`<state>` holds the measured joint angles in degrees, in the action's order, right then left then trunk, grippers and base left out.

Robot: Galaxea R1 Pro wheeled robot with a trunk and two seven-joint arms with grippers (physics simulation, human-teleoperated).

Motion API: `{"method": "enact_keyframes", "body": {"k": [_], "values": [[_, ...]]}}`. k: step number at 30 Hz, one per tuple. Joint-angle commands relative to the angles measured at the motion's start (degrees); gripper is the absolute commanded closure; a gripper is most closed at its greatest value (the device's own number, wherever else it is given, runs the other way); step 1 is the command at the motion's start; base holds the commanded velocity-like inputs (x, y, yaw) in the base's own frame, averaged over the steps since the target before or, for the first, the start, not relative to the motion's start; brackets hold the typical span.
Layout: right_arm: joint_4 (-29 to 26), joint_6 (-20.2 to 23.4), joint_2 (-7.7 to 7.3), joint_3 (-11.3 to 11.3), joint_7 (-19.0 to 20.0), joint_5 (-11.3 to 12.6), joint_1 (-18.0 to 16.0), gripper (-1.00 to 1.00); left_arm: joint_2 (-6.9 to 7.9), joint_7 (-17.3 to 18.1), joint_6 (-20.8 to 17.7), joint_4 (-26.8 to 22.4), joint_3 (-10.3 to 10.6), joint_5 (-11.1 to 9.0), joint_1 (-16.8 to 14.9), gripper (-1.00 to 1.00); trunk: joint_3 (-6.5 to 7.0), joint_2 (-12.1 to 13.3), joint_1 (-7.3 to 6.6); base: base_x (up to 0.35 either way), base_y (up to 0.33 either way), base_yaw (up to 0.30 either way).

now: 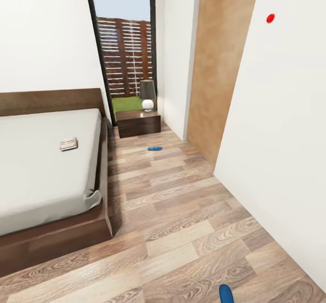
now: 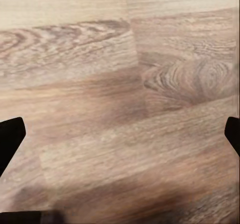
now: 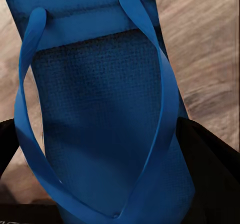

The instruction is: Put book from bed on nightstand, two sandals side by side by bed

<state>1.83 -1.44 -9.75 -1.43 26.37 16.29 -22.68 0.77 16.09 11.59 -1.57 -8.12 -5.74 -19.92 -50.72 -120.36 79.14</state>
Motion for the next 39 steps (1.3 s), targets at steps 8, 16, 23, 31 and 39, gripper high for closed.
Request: {"method": "enact_keyframes", "body": {"k": [8, 16, 23, 31, 39], "values": [[0.2, -0.1, -0.01, -0.1, 0.3, 0.2, -0.1, 1.0, -0.03, 0.4, 0.0, 0.1, -0.1, -0.6, 0.0, -1.0, -0.05, 0.0, 0.02, 0.072, -0.034, -0.056], [0.2, -0.1, -0.01, -0.1, 0.2, 0.2, -0.1, 1.0, -0.06, 0.4, 0.0, 0.1, -0.1, -0.6, 0.0, -1.0, -0.05, 0.0, 0.02, 0.24, -0.022, -0.003], [0.2, -0.1, 0.04, -0.1, 0.2, 0.2, -0.1, 1.0, -0.07, 0.4, -0.1, 0.1, -0.1, -0.6, 0.0, -1.0, -0.05, 0.0, 0.02, 0.301, -0.1, 0.0], [0.2, -0.1, 0.07, -0.1, 0.3, 0.2, -0.1, 1.0, -0.05, 0.3, -0.1, 0.1, -0.1, -0.6, 0.0, -1.0, -0.05, 0.0, 0.02, 0.285, -0.146, 0.0], [0.2, -0.1, 0.07, -0.1, 0.3, 0.2, -0.1, 1.0, 0.02, -0.9, -0.1, 0.1, -0.2, -0.6, 0.0, -1.0, -0.05, 0.0, 0.02, 0.259, -0.212, 0.0]]}}
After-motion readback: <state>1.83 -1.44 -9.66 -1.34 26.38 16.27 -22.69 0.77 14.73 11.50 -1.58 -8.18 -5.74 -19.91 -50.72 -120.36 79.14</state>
